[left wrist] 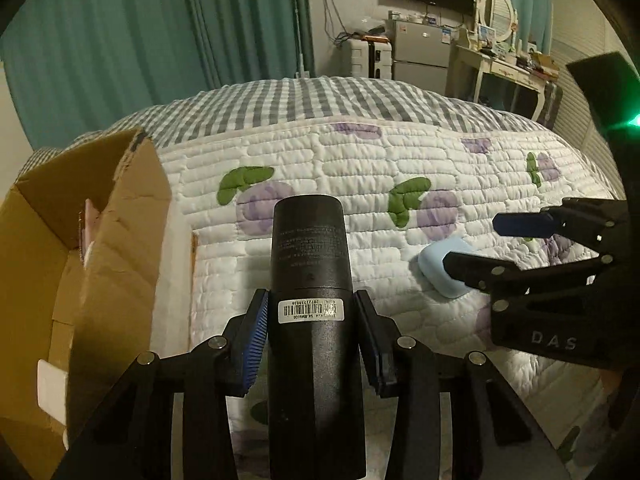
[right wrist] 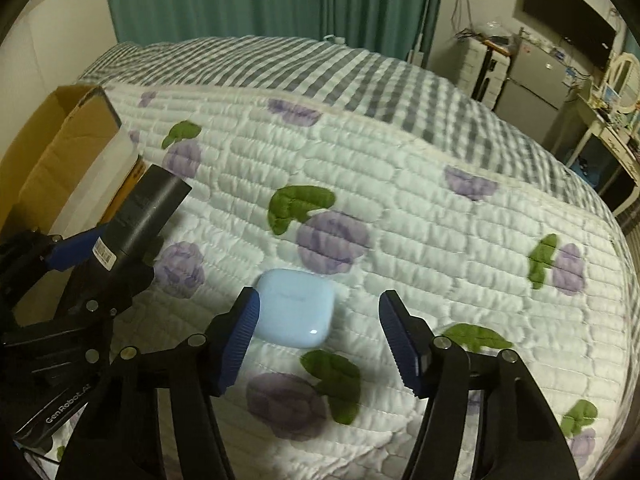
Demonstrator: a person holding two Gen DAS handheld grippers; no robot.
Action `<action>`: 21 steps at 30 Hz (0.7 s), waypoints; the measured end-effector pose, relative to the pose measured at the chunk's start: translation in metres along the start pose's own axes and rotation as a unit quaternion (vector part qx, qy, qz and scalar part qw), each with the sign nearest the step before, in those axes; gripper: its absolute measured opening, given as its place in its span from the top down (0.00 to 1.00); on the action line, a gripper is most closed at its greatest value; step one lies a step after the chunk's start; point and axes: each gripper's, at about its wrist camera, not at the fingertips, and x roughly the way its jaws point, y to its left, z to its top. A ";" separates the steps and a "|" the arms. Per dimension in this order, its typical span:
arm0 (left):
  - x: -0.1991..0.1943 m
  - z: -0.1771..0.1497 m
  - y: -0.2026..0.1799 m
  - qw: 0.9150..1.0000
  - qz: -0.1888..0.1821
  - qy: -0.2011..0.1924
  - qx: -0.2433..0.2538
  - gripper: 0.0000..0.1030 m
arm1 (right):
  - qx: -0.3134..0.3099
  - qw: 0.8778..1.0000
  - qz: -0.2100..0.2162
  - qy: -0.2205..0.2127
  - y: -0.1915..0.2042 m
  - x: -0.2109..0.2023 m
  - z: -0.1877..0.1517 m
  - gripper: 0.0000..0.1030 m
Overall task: Organize rigid objects
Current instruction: 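Grasp the light-blue earbud case with the right tool while the left tool holds the bottle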
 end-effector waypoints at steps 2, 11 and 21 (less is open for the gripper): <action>-0.004 -0.002 0.005 1.000 0.005 -0.003 -0.001 0.59 | -0.006 1.000 0.005 0.010 0.004 0.006 0.001 0.42; -0.003 -0.003 0.007 1.000 -0.008 -0.006 -0.006 0.59 | -0.013 0.999 0.010 0.051 0.012 0.033 0.002 0.48; -0.013 -0.005 -0.001 1.000 -0.024 -0.013 0.008 0.59 | -0.010 0.999 -0.018 0.044 0.020 0.028 -0.001 0.50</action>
